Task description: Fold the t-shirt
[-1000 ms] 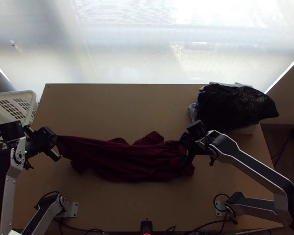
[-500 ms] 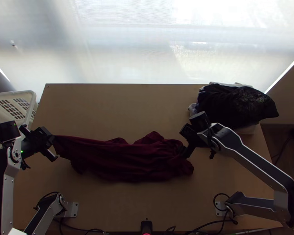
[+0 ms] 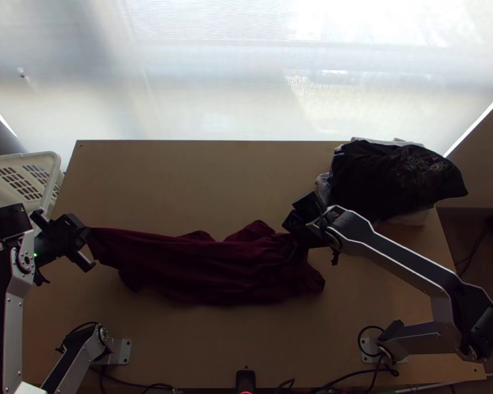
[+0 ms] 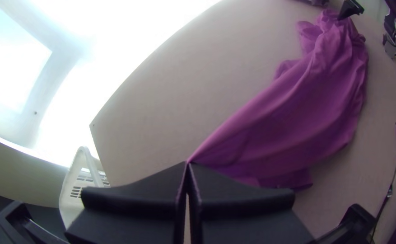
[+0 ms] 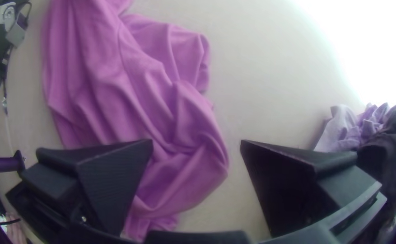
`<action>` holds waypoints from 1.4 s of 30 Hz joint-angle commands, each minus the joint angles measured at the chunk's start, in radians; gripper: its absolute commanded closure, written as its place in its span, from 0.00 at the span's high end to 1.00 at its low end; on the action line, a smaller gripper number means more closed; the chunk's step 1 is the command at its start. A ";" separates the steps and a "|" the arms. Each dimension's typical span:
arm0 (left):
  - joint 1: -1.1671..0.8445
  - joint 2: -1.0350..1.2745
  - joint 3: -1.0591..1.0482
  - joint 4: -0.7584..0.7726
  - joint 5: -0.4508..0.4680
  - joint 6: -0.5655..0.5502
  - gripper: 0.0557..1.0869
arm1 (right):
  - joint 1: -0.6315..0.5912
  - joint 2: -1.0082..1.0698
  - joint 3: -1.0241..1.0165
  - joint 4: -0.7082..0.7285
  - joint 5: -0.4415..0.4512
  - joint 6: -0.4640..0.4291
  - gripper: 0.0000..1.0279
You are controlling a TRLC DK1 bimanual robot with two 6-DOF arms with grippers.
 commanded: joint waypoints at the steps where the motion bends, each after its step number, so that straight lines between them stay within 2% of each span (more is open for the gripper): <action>1: 0.009 0.007 0.002 0.005 0.000 0.009 0.04 | -0.017 0.047 -0.047 0.051 0.002 -0.008 0.79; 4: 0.009 0.011 0.003 0.010 0.000 0.009 0.04 | -0.045 0.052 -0.071 0.057 0.002 -0.028 0.78; 7: 0.007 0.013 0.003 0.011 0.000 0.011 0.04 | -0.065 0.029 -0.082 0.066 0.000 -0.043 0.58; 12: 0.006 0.017 0.003 0.013 0.000 0.011 0.04 | -0.071 -0.012 -0.082 0.074 0.000 -0.059 0.13; 14: 0.006 0.017 0.005 0.013 0.000 0.012 0.04 | -0.071 -0.031 -0.085 0.072 0.000 -0.065 0.04; 18: 0.006 0.017 0.022 -0.004 0.000 0.012 0.04 | -0.065 -0.114 -0.068 0.057 0.000 -0.062 0.04; 20: 0.006 0.016 0.065 -0.055 0.005 0.009 0.04 | -0.056 -0.157 -0.022 -0.004 -0.001 -0.048 0.03; 26: 0.006 -0.019 0.277 -0.345 0.043 0.003 0.04 | -0.048 -0.296 0.122 -0.242 -0.034 -0.025 0.03; 30: 0.013 -0.027 0.454 -0.517 0.060 0.004 0.04 | -0.054 -0.404 0.209 -0.339 -0.040 -0.034 0.03; 34: 0.018 -0.036 0.623 -0.541 0.091 -0.098 0.04 | -0.056 -0.483 0.328 -0.408 -0.040 0.017 0.03; 39: 0.012 -0.026 0.800 -0.532 0.117 -0.301 0.04 | -0.086 -0.546 0.472 -0.429 -0.037 0.152 0.03; 42: 0.012 -0.026 0.867 -0.512 0.118 -0.431 0.04 | -0.126 -0.575 0.541 -0.411 -0.029 0.182 0.03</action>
